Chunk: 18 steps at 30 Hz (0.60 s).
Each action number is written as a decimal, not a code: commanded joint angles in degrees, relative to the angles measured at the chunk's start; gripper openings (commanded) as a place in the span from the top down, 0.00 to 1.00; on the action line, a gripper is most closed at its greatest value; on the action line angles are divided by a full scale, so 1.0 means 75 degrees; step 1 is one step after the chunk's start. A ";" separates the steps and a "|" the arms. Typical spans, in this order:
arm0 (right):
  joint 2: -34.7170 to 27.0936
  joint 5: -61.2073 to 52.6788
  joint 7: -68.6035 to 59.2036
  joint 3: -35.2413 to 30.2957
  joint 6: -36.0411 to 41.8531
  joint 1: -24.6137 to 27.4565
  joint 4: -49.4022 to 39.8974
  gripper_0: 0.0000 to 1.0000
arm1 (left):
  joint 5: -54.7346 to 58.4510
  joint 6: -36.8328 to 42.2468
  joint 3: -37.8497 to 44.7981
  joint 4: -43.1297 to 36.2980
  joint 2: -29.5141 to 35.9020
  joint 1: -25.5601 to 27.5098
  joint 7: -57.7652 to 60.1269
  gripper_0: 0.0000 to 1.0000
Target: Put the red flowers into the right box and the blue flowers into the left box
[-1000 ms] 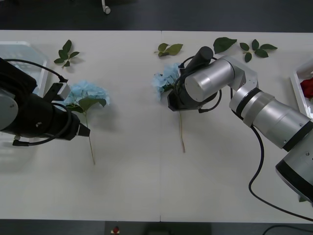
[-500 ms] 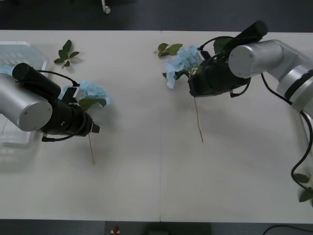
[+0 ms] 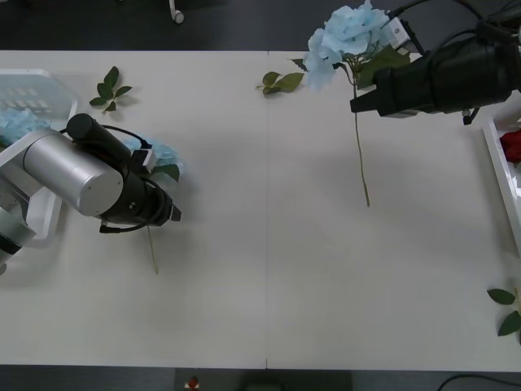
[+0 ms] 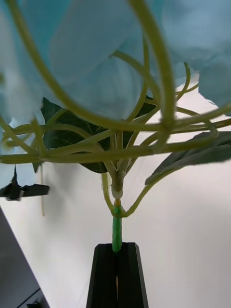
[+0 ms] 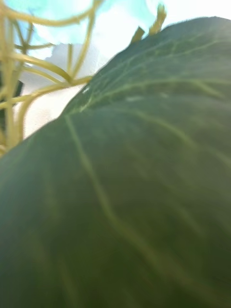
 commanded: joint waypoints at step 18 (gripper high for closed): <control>0.0437 -0.4311 0.5002 -0.0131 -0.0267 -0.0178 -0.0141 1.00 | -0.0361 -0.0328 -0.0096 0.0474 -0.0301 -0.0342 -0.0124 1.00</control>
